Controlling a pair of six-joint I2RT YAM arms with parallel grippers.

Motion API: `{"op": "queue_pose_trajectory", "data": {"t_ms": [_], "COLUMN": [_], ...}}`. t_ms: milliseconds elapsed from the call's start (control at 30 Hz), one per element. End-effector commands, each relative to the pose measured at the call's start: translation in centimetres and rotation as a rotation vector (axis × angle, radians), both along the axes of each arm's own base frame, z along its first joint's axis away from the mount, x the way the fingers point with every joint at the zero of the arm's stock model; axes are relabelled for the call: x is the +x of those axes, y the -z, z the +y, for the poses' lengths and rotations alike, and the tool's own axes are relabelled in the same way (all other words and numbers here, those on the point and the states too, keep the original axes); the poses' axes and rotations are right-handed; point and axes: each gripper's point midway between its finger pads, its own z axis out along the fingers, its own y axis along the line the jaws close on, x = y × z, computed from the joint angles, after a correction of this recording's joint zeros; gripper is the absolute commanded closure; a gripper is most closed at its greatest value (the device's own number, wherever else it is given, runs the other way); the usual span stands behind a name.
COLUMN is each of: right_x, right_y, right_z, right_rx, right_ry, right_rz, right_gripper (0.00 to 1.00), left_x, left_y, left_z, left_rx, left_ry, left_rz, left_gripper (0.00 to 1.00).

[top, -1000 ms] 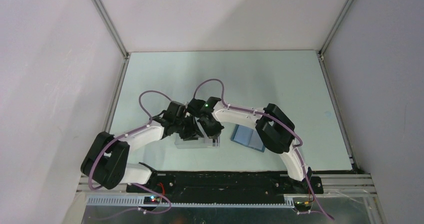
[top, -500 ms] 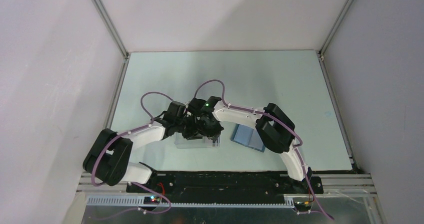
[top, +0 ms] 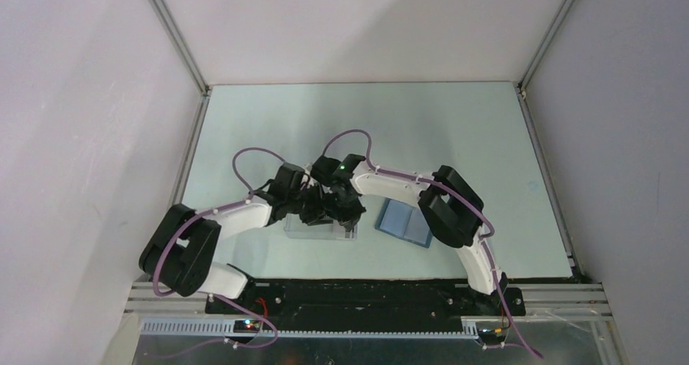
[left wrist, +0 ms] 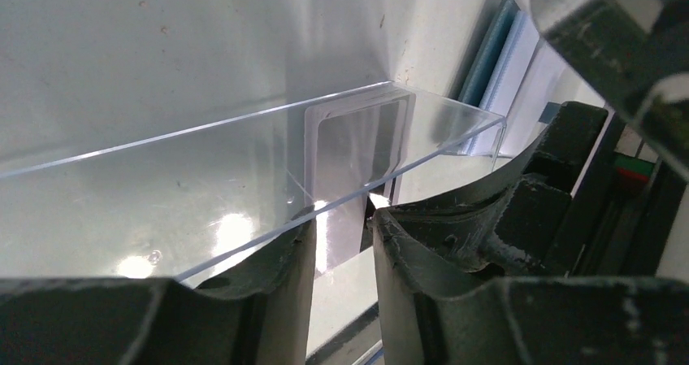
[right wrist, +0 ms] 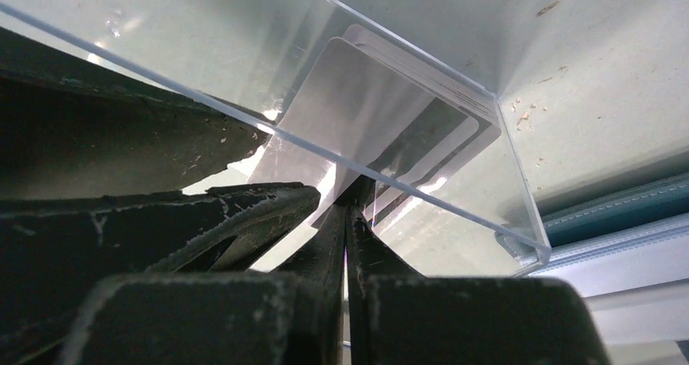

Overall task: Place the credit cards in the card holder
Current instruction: Pick up the credit card from the storage box.

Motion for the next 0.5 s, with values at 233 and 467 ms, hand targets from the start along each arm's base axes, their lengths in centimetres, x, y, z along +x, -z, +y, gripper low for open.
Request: {"op": "queue_pose_trajectory", "data": {"t_ms": [233, 467], "right_x": [0.1, 0.1], "right_y": [1.4, 1.5], "right_z": [0.3, 0.1], "right_rx": [0.033, 0.042], "right_ry": [0.026, 0.048], "right_rz": [0.010, 0.026], "right_gripper": [1.00, 1.00], "left_x": [-0.5, -0.7], "left_y": [0.0, -0.9], "left_z": [0.6, 1.5], "left_rx": [0.100, 0.092], "left_ry": [-0.015, -0.097], "left_rz": [-0.009, -0.037], "left_gripper": [0.57, 0.61]}}
